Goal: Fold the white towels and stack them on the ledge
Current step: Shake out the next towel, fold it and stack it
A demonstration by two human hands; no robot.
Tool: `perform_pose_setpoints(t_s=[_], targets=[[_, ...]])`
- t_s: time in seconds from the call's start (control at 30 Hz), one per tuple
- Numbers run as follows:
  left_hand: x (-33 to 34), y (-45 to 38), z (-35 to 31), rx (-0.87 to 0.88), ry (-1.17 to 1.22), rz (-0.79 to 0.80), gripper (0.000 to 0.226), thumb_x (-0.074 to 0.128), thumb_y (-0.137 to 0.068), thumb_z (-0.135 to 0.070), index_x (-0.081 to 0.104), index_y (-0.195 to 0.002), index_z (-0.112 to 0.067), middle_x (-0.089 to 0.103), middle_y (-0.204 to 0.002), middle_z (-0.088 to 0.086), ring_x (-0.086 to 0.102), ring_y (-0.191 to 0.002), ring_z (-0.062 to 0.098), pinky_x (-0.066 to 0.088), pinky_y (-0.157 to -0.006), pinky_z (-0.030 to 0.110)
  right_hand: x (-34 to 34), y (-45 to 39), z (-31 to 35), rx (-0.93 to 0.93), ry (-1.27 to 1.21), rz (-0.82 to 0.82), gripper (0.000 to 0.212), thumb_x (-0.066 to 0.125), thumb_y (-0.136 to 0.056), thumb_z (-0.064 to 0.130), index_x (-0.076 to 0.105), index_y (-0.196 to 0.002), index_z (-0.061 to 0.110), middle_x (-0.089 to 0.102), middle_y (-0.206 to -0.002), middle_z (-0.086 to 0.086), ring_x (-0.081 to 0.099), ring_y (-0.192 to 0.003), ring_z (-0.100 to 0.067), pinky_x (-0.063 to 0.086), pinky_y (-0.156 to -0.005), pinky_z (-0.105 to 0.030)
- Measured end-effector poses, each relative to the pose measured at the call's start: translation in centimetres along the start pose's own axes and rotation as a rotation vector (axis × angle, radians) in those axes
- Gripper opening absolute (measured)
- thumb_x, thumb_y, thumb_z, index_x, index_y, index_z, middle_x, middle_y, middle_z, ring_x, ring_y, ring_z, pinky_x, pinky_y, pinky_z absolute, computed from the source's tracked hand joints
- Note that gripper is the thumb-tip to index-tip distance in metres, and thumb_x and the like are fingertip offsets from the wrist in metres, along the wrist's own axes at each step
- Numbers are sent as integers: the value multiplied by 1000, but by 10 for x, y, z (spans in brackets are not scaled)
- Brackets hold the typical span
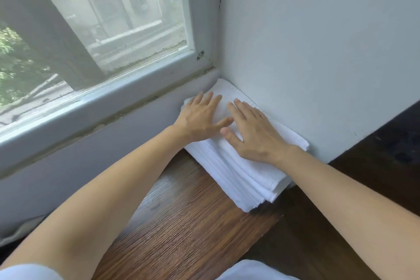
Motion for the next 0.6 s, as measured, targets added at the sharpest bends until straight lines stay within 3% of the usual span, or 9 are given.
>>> perform_pose_setpoints(t_s=[0.1,0.2,0.3,0.43,0.6], targets=[[-32,37,10,16,-78,-147,69,48,-99,-59,41,-152,-15,46,-154,7,38,-145,29,35,-116,46,-11,-21,36,-54,-67,-29,63,33,-107,50,32,-155,10,34,-159,-13,31,-147,-28,28,-119,-42],[-55,81,41,-108,-137,-231,59,36,-93,-59,56,-129,-17,65,-127,0,59,-119,27,49,-96,44,-13,-42,80,-120,-128,-51,57,31,-107,48,42,-150,12,46,-150,-7,43,-139,-27,38,-113,-44],[-70,138,83,-261,-141,-280,51,38,-95,-58,57,-121,-20,68,-114,-1,64,-103,27,52,-85,43,-1,-59,135,-224,-168,-56,57,32,-107,48,46,-148,11,50,-149,-6,46,-138,-24,40,-113,-44],[-77,236,135,-484,-113,-334,49,49,-100,-50,55,-137,-17,66,-129,3,62,-112,27,53,-89,44,25,-62,224,-382,-234,-33,50,39,-105,44,56,-138,11,58,-138,-7,54,-128,-26,46,-106,-45],[-66,372,187,-794,-100,-400,46,47,-99,-53,59,-128,-19,70,-116,1,67,-104,26,56,-82,45,70,-24,337,-585,-297,28,43,48,-103,39,59,-134,11,61,-132,-5,58,-121,-26,51,-99,-45]])
Point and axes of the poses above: each hand's wrist, its own y-axis away from the middle knuckle, its own x-axis out of the palm, z = x × y, the point moved 10 cm from there along -y, towards the middle knuckle
